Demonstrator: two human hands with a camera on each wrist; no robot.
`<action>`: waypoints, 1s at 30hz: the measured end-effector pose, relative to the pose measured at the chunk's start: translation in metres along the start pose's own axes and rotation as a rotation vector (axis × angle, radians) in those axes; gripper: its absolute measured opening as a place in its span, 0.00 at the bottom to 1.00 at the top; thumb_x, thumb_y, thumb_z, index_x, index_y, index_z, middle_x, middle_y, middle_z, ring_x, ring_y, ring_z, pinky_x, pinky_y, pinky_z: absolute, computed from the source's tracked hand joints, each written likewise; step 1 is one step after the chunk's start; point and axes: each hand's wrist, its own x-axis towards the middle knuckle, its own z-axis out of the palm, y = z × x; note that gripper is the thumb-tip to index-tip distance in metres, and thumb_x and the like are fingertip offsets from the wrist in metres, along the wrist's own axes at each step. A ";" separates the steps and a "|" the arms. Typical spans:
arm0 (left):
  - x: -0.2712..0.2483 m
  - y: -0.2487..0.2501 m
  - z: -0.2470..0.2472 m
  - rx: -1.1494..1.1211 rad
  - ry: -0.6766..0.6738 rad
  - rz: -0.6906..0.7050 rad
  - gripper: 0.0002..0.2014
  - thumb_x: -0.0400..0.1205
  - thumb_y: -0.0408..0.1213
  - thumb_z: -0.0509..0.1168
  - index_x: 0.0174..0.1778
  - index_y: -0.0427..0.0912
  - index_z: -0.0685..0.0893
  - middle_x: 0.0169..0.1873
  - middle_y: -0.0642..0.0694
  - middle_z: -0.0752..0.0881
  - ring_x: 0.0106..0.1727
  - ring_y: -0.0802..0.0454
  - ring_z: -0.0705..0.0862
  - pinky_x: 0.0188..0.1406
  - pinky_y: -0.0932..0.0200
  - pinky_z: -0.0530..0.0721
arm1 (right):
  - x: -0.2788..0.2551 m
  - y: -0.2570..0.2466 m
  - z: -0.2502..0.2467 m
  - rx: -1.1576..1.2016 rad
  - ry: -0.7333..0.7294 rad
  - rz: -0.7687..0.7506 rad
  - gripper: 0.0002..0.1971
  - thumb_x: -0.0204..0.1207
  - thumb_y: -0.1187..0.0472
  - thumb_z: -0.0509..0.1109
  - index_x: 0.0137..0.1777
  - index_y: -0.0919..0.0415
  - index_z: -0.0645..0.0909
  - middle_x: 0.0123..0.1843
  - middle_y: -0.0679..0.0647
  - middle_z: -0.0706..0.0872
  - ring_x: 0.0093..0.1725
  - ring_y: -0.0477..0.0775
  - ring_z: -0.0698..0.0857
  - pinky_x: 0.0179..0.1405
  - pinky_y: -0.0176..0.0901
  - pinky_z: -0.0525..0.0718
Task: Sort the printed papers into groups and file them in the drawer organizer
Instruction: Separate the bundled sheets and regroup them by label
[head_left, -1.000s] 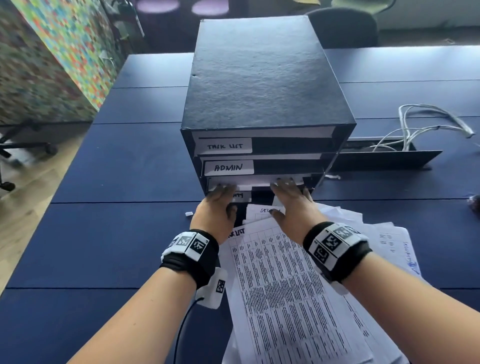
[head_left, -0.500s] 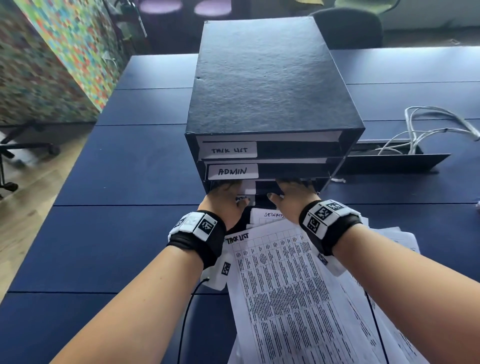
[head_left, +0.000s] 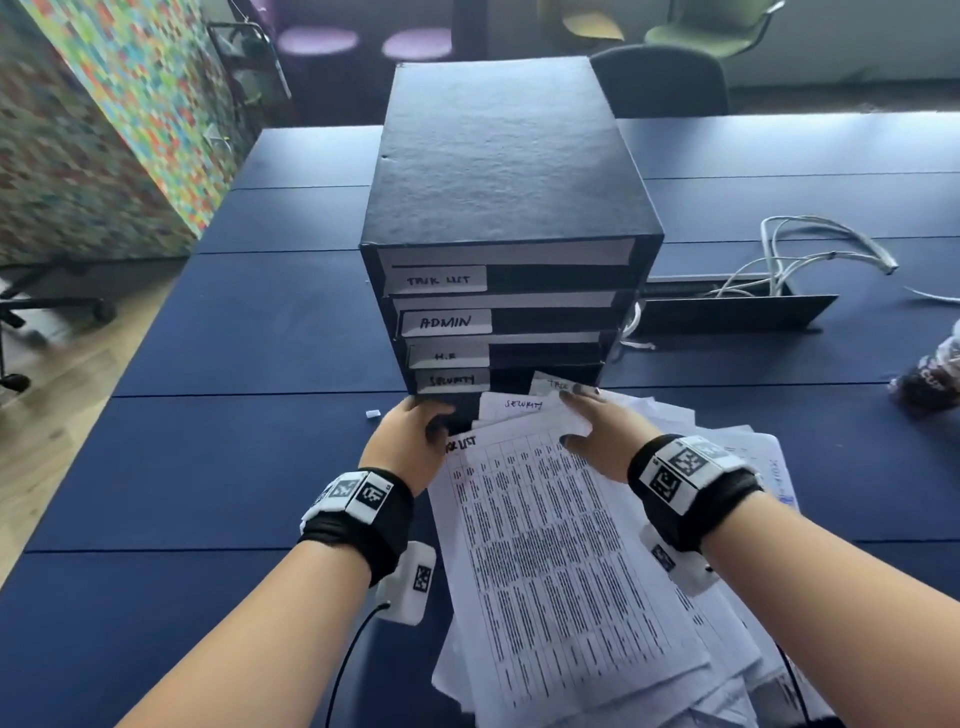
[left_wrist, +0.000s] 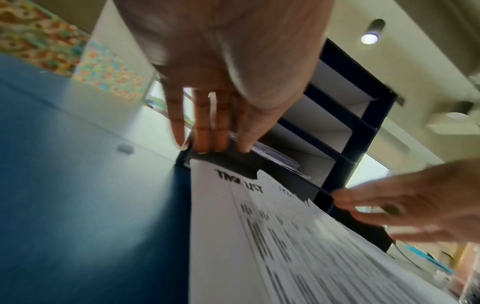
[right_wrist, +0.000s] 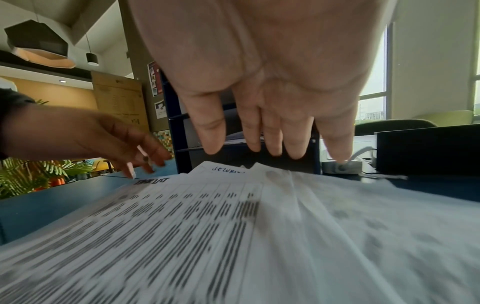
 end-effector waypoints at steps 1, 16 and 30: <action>-0.003 -0.005 0.003 -0.006 -0.012 -0.086 0.17 0.80 0.35 0.63 0.66 0.46 0.81 0.62 0.44 0.80 0.63 0.45 0.79 0.64 0.56 0.76 | -0.008 0.004 0.003 0.020 -0.007 0.017 0.31 0.81 0.52 0.62 0.82 0.51 0.55 0.83 0.49 0.57 0.81 0.52 0.60 0.79 0.46 0.59; -0.082 0.033 0.034 -0.327 0.172 -0.113 0.11 0.79 0.26 0.63 0.43 0.47 0.85 0.37 0.48 0.84 0.35 0.47 0.80 0.38 0.56 0.81 | -0.081 0.064 0.028 0.225 0.143 0.022 0.41 0.75 0.58 0.71 0.83 0.51 0.51 0.81 0.51 0.62 0.79 0.51 0.65 0.76 0.42 0.62; -0.103 0.024 0.053 -0.575 0.276 -0.516 0.16 0.75 0.35 0.67 0.59 0.45 0.83 0.55 0.47 0.85 0.52 0.49 0.84 0.49 0.57 0.85 | -0.110 0.092 0.022 0.039 0.175 0.003 0.11 0.82 0.61 0.62 0.57 0.46 0.81 0.52 0.45 0.88 0.50 0.50 0.83 0.59 0.48 0.79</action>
